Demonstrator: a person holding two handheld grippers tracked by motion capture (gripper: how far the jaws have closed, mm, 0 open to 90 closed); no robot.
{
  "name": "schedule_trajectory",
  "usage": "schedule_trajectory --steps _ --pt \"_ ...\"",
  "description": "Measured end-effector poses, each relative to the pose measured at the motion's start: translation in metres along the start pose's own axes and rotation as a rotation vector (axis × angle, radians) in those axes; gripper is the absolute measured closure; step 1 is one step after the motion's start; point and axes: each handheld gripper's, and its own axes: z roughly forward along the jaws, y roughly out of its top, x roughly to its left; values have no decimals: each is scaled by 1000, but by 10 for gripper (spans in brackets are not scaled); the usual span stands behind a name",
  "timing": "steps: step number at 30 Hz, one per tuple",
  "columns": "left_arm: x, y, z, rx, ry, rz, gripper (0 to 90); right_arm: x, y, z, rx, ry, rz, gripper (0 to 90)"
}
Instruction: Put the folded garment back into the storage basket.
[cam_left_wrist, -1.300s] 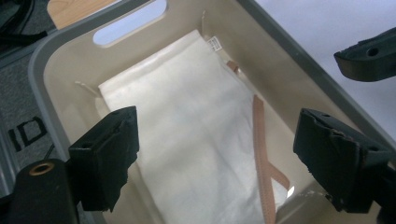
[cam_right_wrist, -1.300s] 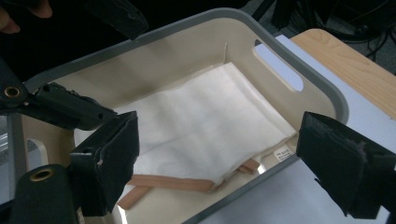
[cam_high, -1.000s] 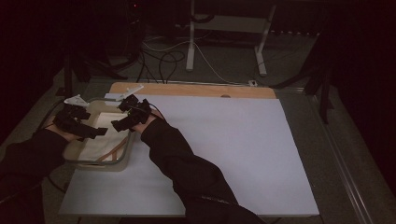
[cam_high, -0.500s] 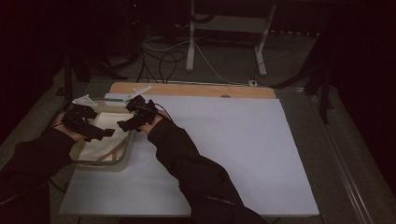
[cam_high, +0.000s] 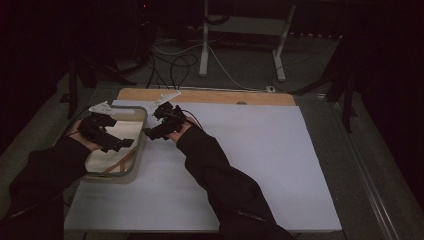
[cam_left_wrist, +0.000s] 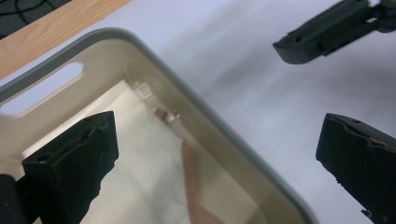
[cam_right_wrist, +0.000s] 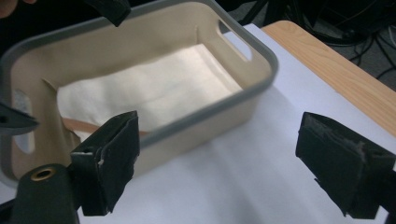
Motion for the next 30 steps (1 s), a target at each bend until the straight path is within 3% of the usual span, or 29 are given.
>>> schedule_trajectory --steps 17,30 --pt "-47 28 28 -37 -100 111 8 -26 -36 -38 -6 -30 26 136" --pt "-76 37 48 -58 -131 180 8 -36 -64 -68 -19 -33 17 132"
